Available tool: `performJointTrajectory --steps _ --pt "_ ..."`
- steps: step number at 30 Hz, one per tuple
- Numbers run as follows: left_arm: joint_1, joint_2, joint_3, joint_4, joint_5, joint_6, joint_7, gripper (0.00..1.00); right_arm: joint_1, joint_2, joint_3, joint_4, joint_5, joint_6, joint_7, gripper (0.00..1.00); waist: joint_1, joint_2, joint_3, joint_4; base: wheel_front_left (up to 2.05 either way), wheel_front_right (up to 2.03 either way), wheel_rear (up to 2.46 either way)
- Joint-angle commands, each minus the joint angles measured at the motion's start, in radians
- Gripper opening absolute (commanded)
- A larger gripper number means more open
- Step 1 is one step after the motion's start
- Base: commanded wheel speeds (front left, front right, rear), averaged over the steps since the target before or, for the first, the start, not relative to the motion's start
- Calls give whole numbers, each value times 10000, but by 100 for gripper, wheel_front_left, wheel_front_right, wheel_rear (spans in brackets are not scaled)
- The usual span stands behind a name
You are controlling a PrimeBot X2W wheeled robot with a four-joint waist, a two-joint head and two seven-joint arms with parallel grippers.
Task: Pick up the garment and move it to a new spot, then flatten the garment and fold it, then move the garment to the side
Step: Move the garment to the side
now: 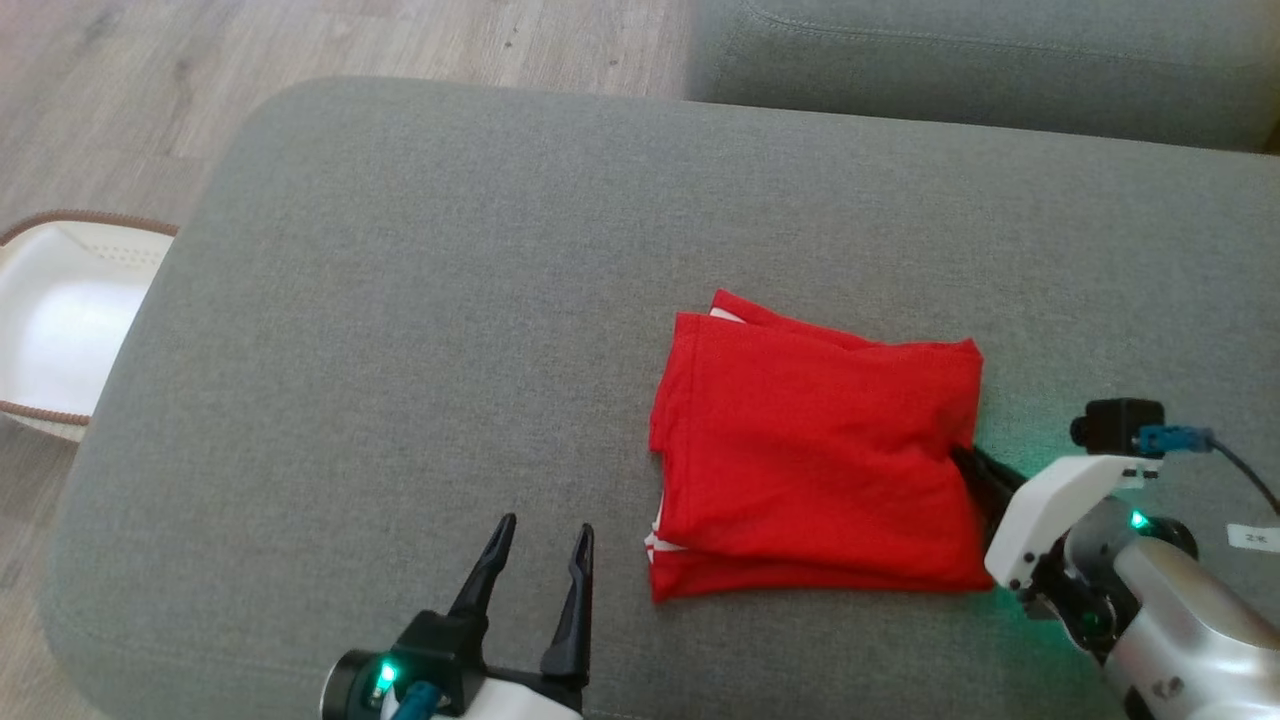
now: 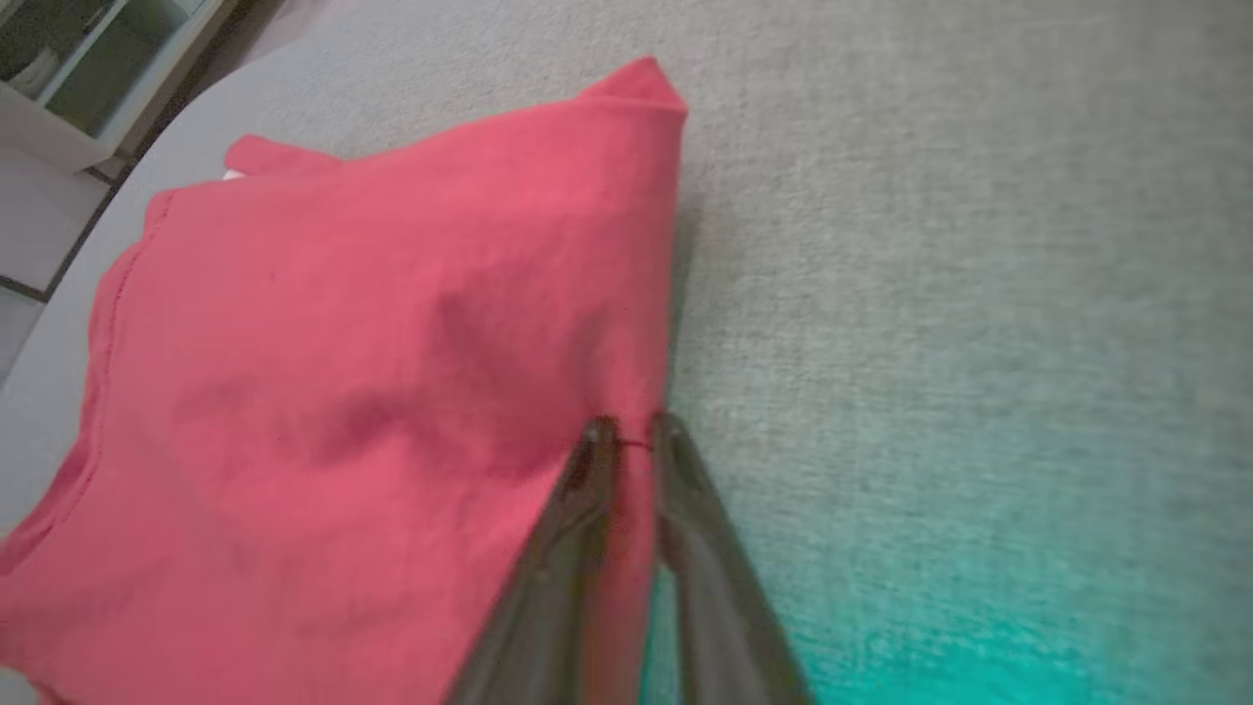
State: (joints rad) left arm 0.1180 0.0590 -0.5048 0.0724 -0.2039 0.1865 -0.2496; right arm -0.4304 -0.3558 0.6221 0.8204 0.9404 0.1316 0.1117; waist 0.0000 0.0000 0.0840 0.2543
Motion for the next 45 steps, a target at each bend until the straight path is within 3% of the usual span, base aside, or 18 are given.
performJointTrajectory --steps 1,7,14,20,27,35,41,42,43,45 --pt "-378 -87 253 -303 69 92 -122 100 10 -78 297 -78 91 -9 46 0 0 0 3 -13 0 0 0" --pt "-339 -87 252 -309 242 195 -122 100 -48 -535 536 -65 80 -9 -655 0 0 0 -2 -371 0 0 0" --pt "-415 -87 280 -321 362 220 -122 100 -415 -1606 697 -263 -277 -9 -1358 0 0 0 258 -1194 0 0 0" --pt "-845 -87 186 -405 579 277 -122 100 -1652 -2924 487 -527 -501 -9 -1487 0 0 0 1080 -2241 0 0 0" --pt "-1989 -87 -262 -586 879 478 -122 100 -3587 -4328 150 -787 -678 -9 -1421 0 0 0 2496 -2982 0 0 0" --pt "-3057 -87 -686 -334 899 655 -122 100 -5211 -5557 33 -160 -1323 -9 -963 0 0 0 3243 -3271 0 0 0" --pt "-3334 -87 -883 -545 840 711 -122 100 -5766 -5728 -476 1062 -2289 -9 -930 0 0 0 3372 -3216 0 0 0" --pt "-3341 -87 -909 -559 835 721 -122 100 -5818 -5645 -616 1251 -2342 -9 -977 13 0 0 3369 -3188 0 0 0" --pt "-3348 -87 -920 -574 838 742 -122 100 -5861 -5542 -726 1420 -2436 -9 -1044 100 0 0 3366 -3164 0 0 0" --pt "-3358 -87 -935 -560 816 757 -122 100 -5910 -5346 -887 1791 -2811 -9 -1308 100 0 0 3289 -3084 0 0 0"
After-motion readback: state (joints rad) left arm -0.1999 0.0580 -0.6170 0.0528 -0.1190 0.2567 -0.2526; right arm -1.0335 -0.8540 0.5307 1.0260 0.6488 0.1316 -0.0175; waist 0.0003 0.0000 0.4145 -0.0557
